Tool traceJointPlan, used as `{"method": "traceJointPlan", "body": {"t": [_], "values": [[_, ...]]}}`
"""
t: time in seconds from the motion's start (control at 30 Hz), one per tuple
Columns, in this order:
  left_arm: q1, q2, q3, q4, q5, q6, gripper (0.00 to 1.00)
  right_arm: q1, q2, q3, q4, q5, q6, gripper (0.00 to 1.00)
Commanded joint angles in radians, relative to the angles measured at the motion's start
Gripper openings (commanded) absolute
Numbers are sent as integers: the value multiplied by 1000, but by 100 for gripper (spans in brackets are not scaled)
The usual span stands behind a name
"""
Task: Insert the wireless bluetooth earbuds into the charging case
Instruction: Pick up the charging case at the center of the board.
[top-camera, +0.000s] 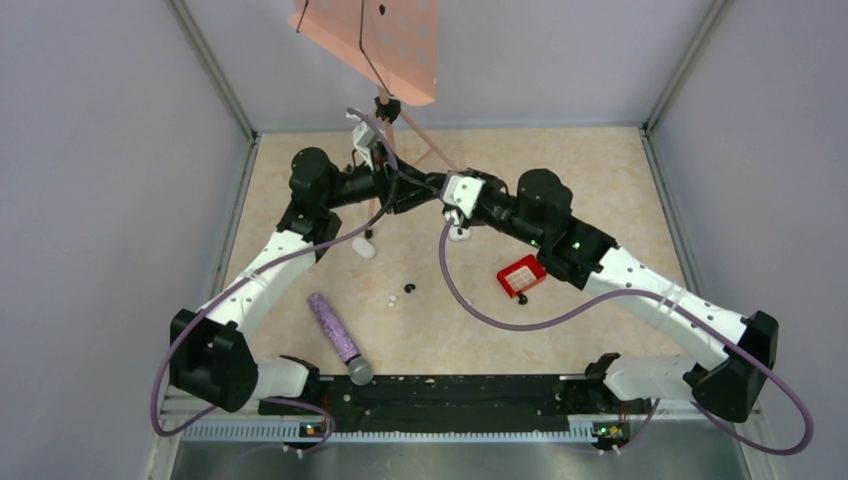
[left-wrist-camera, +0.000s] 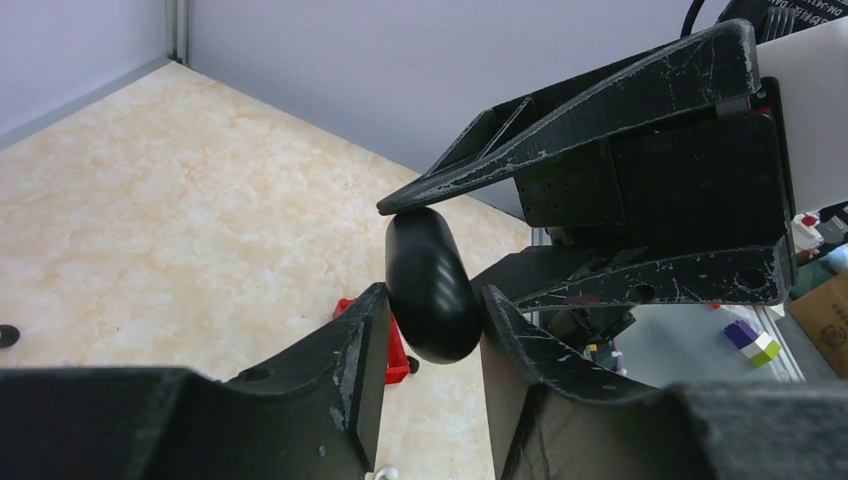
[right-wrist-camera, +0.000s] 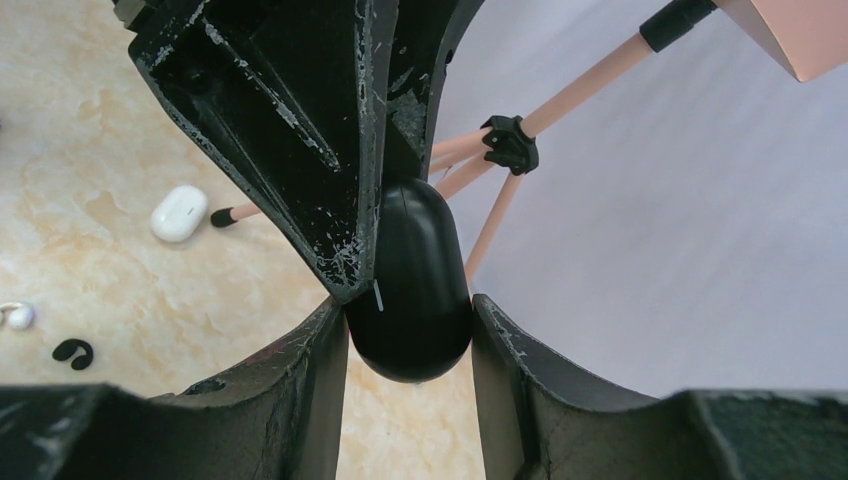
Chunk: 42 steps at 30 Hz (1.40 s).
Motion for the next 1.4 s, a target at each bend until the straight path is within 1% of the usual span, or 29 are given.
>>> {"method": "traceJointPlan", "body": {"t": [0.0, 0.07, 0.17, 0.23, 0.4, 0.7, 0.77, 0.97, 1.07, 1.1, 1.13, 1.17, 1.2, 1.23, 1.27, 1.37], "values": [[-8, 11, 35, 58, -5, -11, 41, 18, -5, 7, 93, 27, 1, 29], [-9, 14, 35, 63, -8, -14, 41, 19, -5, 3, 97, 28, 1, 29], [-12, 18, 38, 68, -9, -18, 46, 23, -5, -4, 104, 33, -1, 29], [-12, 20, 38, 71, -7, -19, 47, 28, -4, -7, 110, 33, -2, 29], [-14, 28, 42, 81, -6, -30, 47, 37, -3, -11, 121, 34, -14, 30], [-19, 40, 53, 102, 9, -47, 51, 44, -5, -24, 137, 42, -23, 30], [-18, 43, 53, 106, 17, -48, 48, 45, -7, -26, 141, 44, -23, 30], [-18, 44, 49, 111, 23, -43, 32, 46, -4, -27, 149, 72, -13, 30], [-19, 41, 38, 110, 28, -37, 31, 47, -3, -28, 153, 100, 2, 30], [-19, 41, 32, 112, 37, -35, 26, 46, -5, -28, 150, 101, 2, 31], [-18, 41, 28, 117, 47, -32, 15, 47, -6, -29, 139, 101, 4, 42], [-18, 40, 25, 120, 49, -29, 3, 47, -7, -25, 114, 97, 5, 58], [-17, 37, 24, 120, 47, -25, 0, 46, -8, -10, 67, 89, 7, 66], [-16, 35, 22, 120, 49, -20, 0, 40, -10, 5, 10, 73, 20, 73], [-13, 34, 22, 119, 54, -12, 0, 23, -13, 45, -66, 32, 50, 76], [-9, 30, 13, 117, 93, 28, 0, -99, -1, 178, -332, -209, 170, 78]]}}
